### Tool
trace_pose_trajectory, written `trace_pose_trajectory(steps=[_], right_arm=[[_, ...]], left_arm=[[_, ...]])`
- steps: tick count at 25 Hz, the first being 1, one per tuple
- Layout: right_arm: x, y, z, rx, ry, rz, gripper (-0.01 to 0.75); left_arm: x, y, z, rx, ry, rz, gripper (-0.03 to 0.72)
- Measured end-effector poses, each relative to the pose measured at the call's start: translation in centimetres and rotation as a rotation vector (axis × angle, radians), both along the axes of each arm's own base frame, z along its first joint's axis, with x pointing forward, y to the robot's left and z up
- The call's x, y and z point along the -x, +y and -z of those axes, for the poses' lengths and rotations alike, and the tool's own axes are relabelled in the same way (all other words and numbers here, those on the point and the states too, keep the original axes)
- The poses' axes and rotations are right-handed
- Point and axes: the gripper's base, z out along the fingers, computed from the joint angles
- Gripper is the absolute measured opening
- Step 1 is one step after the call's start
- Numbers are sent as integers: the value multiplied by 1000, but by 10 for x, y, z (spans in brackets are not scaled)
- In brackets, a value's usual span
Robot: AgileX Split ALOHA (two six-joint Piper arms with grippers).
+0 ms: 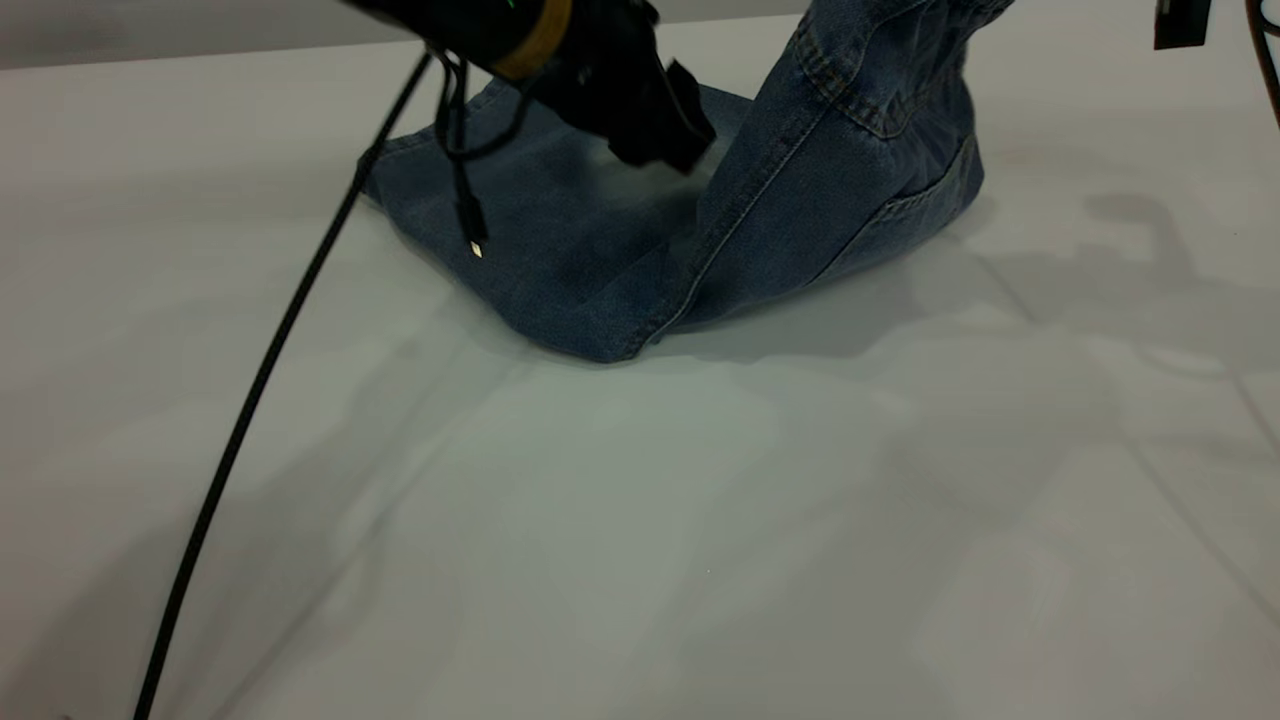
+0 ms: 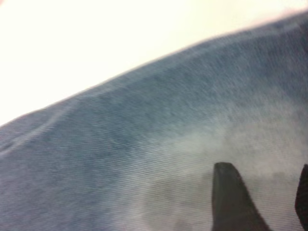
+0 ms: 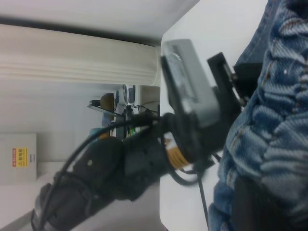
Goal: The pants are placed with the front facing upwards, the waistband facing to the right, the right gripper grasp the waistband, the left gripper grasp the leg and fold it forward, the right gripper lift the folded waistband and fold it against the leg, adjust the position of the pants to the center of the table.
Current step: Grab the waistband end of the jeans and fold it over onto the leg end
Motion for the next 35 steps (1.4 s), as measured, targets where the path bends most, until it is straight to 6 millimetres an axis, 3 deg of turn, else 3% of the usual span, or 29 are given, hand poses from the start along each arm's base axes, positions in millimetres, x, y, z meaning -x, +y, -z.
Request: trace_pose_trajectory(steps=[5, 15, 22, 35], right_arm=[[0, -1, 0, -4, -1, 8, 47], [-4, -1, -4, -35, -10, 51, 47], [-5, 7, -9, -38, -38, 41, 47], [-2, 34, -9, -25, -69, -43, 47]], left_arm=[[-10, 16, -10, 16, -13, -73, 320], [-32, 68, 0, 30, 25, -232, 318], [-26, 65, 33, 26, 111, -187, 318], [-15, 50, 45, 73, 186, -99, 318]])
